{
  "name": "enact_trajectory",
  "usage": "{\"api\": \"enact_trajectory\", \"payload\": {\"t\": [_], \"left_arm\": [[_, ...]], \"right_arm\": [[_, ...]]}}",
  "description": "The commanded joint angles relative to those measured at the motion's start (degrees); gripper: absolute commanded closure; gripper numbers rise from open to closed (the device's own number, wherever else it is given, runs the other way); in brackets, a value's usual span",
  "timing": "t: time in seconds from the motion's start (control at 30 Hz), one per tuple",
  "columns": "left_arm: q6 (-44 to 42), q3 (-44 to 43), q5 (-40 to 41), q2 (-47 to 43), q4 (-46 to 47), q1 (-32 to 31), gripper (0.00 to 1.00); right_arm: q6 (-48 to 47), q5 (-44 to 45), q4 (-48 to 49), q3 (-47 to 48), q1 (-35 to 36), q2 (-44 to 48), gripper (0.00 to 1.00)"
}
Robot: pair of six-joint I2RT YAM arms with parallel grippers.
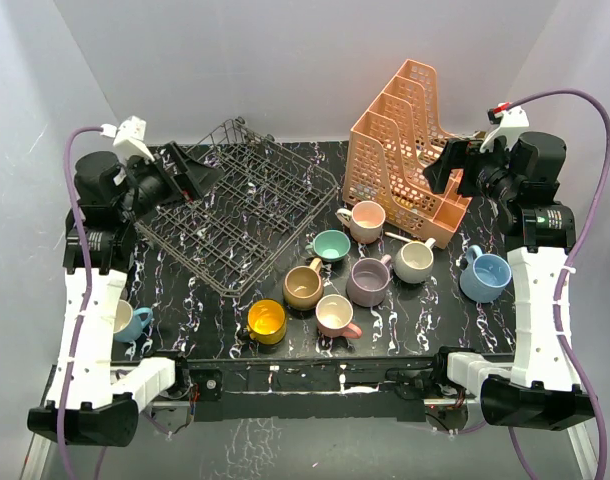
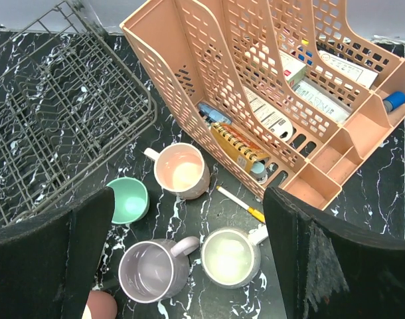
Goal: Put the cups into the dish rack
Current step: Pick up the cup at the center of the board.
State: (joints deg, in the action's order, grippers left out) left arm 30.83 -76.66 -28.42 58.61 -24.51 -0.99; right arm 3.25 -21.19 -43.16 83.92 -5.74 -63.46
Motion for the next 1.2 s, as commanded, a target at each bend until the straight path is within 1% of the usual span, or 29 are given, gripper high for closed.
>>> {"api": "enact_trajectory", "payload": {"t": [0.0, 0.13, 0.2, 0.23, 0.27, 0.33, 0.4, 0.47, 0.53, 0.63, 0.73, 0.93, 1.17], "left_arm": [[0.32, -1.59, -1.93, 1.44, -0.14, -5.99, 0.06], [0.55, -0.54, 1.20, 3.06, 0.91, -14.79, 0.05], [2.19, 1.37, 1.16, 3.16, 3.74, -18.24, 0.05], [3.27, 2.81, 0.69, 3.00, 5.71, -19.55, 0.05], [4.57, 4.27, 0.12, 2.68, 8.01, -20.58, 0.05], [6.93, 7.70, -0.23, 1.39, 12.59, -21.94, 0.04], [8.76, 10.85, 0.57, -0.07, 15.80, -22.78, 0.03], [10.33, 13.66, 1.69, -1.48, 18.39, -23.18, 0.03], [12.43, 16.46, 2.05, -2.80, 21.49, -23.39, 0.03], [16.39, 20.84, 1.64, -4.04, 26.29, -23.53, 0.03], [19.10, 23.32, 1.97, -4.55, 28.26, -23.58, 0.03], [23.16, 25.86, 5.99, -6.98, 28.02, -23.61, 0.03], [23.94, 28.40, 9.14, -11.07, 25.83, -23.57, 0.03]], "right_arm": [[1.17, 1.84, 2.12, 2.36, 0.43, 1.34, 0.02], [0.60, 2.45, 3.00, 1.93, 0.46, 1.97, 0.02], [-1.19, 0.13, 3.04, 1.31, 0.42, 2.41, 0.02], [-2.74, -1.97, 3.01, 0.81, 0.32, 2.69, 0.02], [-4.96, -5.69, 2.76, 0.25, 0.16, 2.87, 0.02], [-12.38, -14.65, 0.68, -0.80, -0.30, 3.17, 0.02], [-16.60, -21.56, -0.82, -2.18, -0.80, 3.52, 0.02], [-18.87, -25.08, -1.08, -4.59, -1.24, 4.15, 0.02], [-20.42, -26.50, -0.88, -7.36, -1.53, 4.65, 0.02], [-21.18, -26.74, -0.64, -10.99, -1.82, 4.63, 0.02], [-21.82, -25.01, -0.46, -13.78, -2.01, 4.45, 0.01], [-22.16, -15.89, -1.14, -17.85, -2.08, 2.78, 0.02], [-22.71, -10.70, -1.14, -23.07, -3.15, 0.99, 0.02]]}}
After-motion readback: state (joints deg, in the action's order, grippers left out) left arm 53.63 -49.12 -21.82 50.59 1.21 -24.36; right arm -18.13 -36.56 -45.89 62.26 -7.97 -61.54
